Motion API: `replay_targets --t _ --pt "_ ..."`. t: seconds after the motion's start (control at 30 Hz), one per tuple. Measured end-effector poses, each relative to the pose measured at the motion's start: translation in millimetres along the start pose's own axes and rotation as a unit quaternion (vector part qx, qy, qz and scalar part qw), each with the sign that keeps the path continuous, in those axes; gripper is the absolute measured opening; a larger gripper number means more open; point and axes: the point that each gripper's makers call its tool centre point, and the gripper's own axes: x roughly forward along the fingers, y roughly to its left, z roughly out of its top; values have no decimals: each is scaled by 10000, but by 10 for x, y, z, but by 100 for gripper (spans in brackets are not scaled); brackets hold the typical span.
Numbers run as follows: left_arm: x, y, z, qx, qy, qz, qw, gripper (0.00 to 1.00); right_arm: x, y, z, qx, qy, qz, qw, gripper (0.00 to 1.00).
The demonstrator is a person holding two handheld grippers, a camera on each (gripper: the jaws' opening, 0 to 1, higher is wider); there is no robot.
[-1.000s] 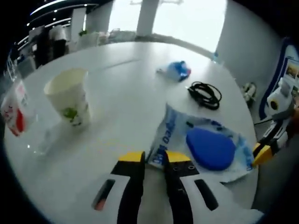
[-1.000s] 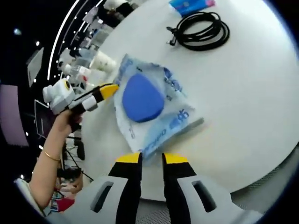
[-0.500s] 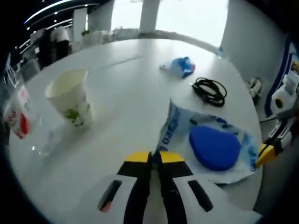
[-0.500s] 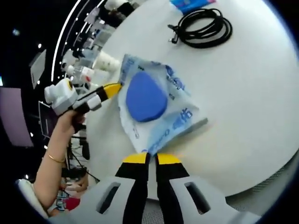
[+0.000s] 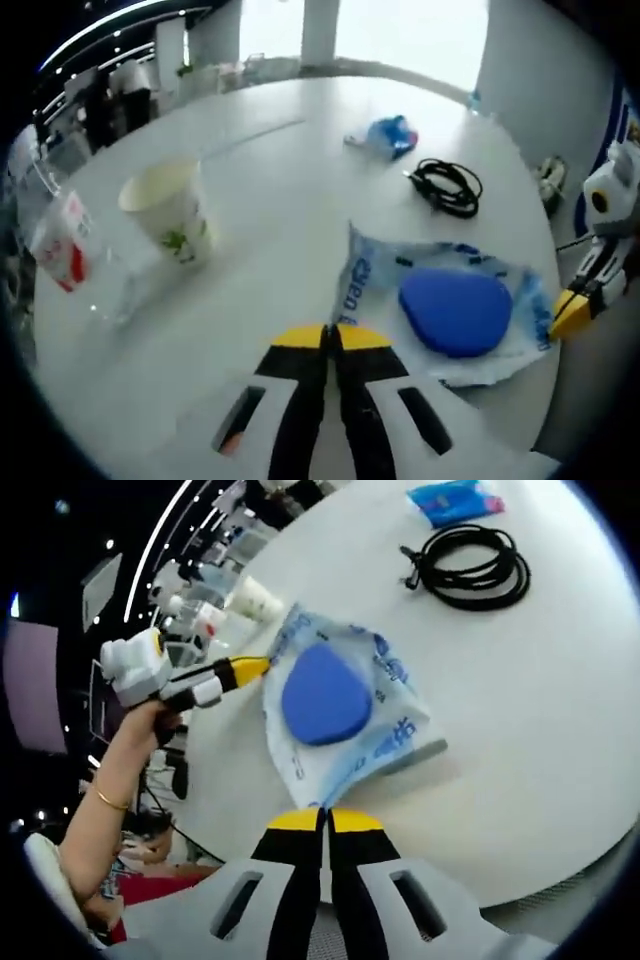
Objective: Arrange the tabletop items into an orderly group along one side of the table until the central work area is clear of visible clutter.
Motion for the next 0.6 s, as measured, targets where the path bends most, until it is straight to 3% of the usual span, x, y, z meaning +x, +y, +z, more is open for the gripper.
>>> replay_targets --t 0.23,0.6 --pt "-184 -50 -5 -59 -146 41 9999 0 -258 120 93 -333 -201 155 9991 1" --pt "-384 -157 38 -75 -321 115 9994 0 -432 81 170 -324 -278 248 9988 1"
